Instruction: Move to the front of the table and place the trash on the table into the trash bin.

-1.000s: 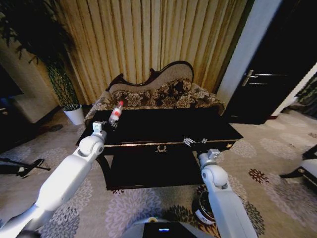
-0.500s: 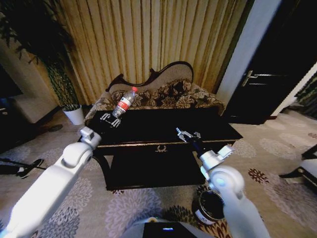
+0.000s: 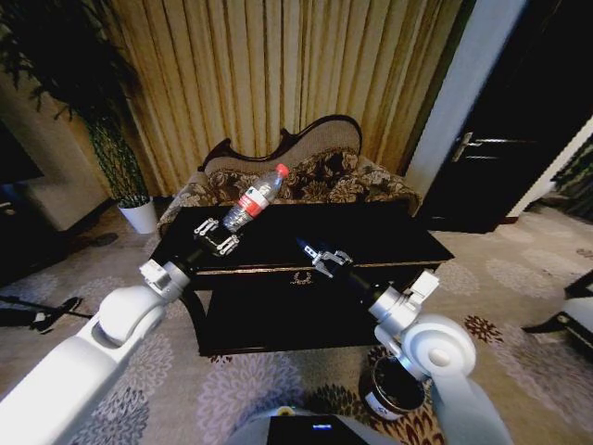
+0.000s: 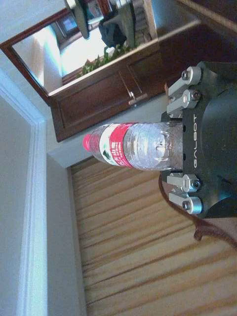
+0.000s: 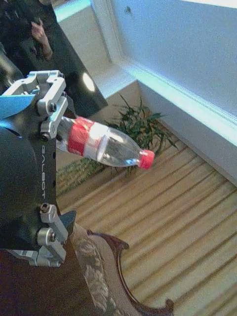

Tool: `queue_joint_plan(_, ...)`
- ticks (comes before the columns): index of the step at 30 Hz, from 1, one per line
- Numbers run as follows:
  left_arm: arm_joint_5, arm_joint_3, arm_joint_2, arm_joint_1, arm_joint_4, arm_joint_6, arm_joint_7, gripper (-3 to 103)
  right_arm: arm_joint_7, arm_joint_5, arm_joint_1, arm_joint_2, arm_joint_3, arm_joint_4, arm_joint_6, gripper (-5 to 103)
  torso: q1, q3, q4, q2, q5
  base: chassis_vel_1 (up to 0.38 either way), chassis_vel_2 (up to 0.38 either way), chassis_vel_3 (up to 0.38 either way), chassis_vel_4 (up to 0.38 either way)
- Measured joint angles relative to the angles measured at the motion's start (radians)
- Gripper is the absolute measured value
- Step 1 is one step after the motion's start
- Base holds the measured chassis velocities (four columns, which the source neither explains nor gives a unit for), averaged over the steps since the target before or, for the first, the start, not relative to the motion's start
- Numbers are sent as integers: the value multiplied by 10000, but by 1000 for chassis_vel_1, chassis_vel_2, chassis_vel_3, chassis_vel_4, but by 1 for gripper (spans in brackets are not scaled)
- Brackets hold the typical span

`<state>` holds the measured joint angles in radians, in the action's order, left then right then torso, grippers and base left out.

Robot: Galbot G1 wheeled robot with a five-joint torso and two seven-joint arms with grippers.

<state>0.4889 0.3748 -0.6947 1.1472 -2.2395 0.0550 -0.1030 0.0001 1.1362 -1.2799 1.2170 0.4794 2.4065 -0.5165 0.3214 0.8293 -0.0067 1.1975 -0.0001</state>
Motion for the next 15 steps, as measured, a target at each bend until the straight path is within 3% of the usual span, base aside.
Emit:
queue_joint_plan(7,-137,-587,-19,-156,33,51,68,43,-1,-190,829,-172,-124,-876,180,100,0,0,0,0,1,0,0,0,0)
queue_joint_plan(15,-121,-902,-29,-637,535,25,51,43,-3,81,2540,-1171,-726,-2392,404,100,3,2,1,-2,1,0,0,0,0)
